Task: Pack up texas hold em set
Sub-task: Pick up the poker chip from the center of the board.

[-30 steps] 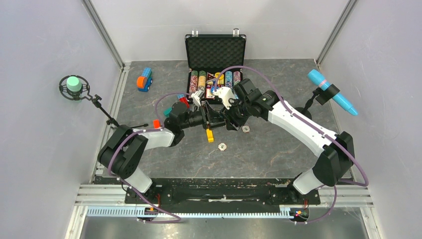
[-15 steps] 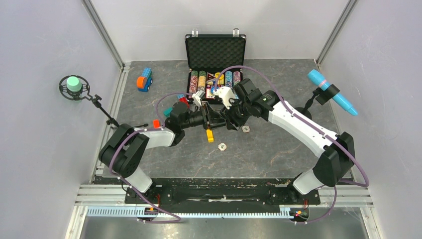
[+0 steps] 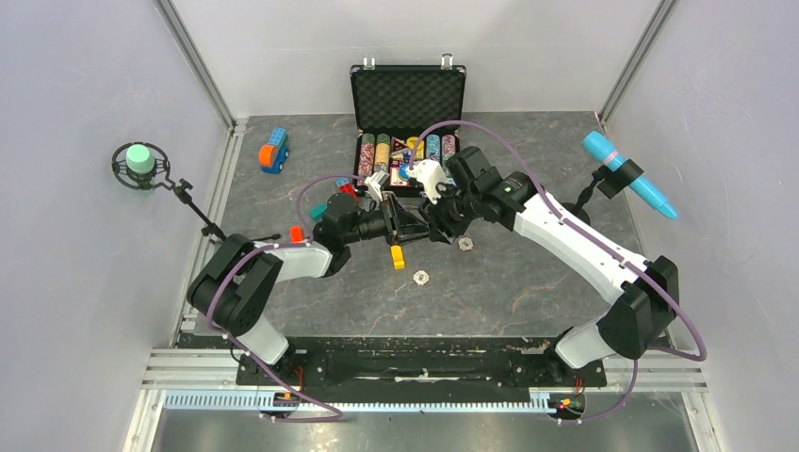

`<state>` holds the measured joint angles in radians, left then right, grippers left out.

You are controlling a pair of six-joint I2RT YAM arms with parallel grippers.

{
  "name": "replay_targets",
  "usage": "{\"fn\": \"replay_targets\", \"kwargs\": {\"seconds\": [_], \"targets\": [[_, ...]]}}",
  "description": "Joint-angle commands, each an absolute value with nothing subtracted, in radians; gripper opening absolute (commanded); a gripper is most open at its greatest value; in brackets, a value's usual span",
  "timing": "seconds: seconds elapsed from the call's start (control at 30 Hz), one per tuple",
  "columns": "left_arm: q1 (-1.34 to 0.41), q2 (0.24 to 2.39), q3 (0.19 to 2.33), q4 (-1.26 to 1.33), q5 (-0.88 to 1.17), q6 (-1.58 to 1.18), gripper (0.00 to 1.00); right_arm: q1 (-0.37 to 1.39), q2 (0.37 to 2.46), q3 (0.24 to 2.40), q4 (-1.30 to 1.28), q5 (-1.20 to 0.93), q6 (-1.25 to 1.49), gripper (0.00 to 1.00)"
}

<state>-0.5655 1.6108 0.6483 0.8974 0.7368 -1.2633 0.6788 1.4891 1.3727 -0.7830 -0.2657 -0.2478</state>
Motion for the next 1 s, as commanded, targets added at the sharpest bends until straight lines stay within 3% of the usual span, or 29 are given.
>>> {"fn": "replay_targets", "kwargs": {"seconds": [0.0, 0.47, 0.57, 0.63, 0.7, 0.77, 0.83, 0.97], "targets": [[-0.583, 1.624, 0.673, 0.931, 0.774, -1.261, 0.33, 0.678, 1.462, 1.398, -0.709, -0.272, -0.255, 0.0], [-0.584, 1.629, 0.676, 0.961, 0.781, -1.277, 0.02, 0.678, 1.463, 1.389, -0.701, -0.279, -0.253, 0.0], [-0.584, 1.624, 0.674, 0.971, 0.784, -1.277, 0.02, 0.678, 1.457, 1.381, -0.697, -0.279, -0.252, 0.01], [-0.584, 1.621, 0.675, 0.971, 0.785, -1.272, 0.02, 0.678, 1.451, 1.375, -0.689, -0.275, -0.252, 0.1], [-0.584, 1.62, 0.676, 0.971, 0.786, -1.269, 0.02, 0.678, 1.439, 1.366, -0.674, -0.271, -0.245, 0.37], [-0.584, 1.618, 0.676, 0.972, 0.787, -1.266, 0.02, 0.678, 1.418, 1.342, -0.642, -0.266, -0.234, 0.53], [-0.584, 1.615, 0.675, 0.967, 0.787, -1.263, 0.02, 0.674, 1.39, 1.32, -0.601, -0.247, -0.21, 0.61], [-0.583, 1.603, 0.673, 0.951, 0.787, -1.247, 0.02, 0.631, 1.33, 1.286, -0.519, -0.251, -0.151, 0.66]]}}
